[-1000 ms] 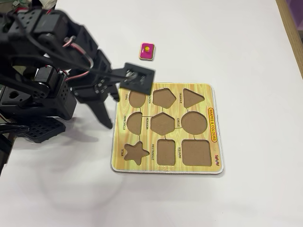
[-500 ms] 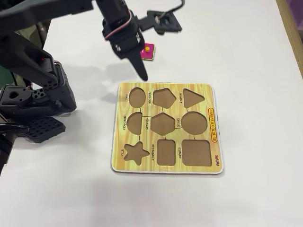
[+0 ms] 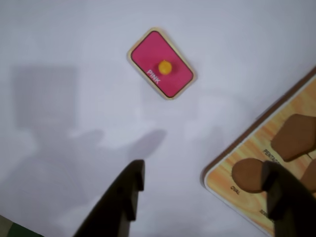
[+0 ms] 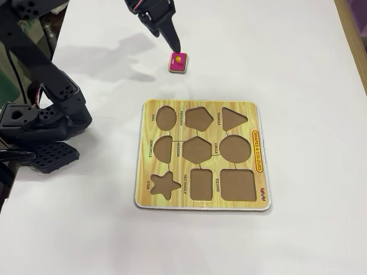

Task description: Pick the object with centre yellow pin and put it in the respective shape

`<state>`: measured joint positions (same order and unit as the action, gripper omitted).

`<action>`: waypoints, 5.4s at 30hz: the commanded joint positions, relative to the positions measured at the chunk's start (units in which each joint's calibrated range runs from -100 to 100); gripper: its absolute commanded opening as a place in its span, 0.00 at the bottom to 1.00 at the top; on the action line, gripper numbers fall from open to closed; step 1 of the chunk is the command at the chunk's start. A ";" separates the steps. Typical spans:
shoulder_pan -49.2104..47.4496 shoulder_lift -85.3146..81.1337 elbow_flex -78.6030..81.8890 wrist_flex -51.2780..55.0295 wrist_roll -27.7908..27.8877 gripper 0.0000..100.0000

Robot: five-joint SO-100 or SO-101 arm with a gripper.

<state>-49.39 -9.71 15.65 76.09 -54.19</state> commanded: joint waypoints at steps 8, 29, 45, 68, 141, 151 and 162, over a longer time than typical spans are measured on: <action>-4.42 13.81 -17.27 0.48 0.47 0.27; -4.32 30.88 -20.86 -0.98 -0.10 0.26; -4.22 32.72 -20.23 -8.50 0.53 0.27; -4.03 35.40 -19.69 -8.33 0.53 0.26; -2.37 28.62 -14.84 -10.49 0.42 0.26; -1.49 27.20 -13.85 -14.29 1.78 0.26; -1.29 27.28 -13.85 -13.86 1.62 0.11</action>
<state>-51.82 20.96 2.07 62.64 -52.37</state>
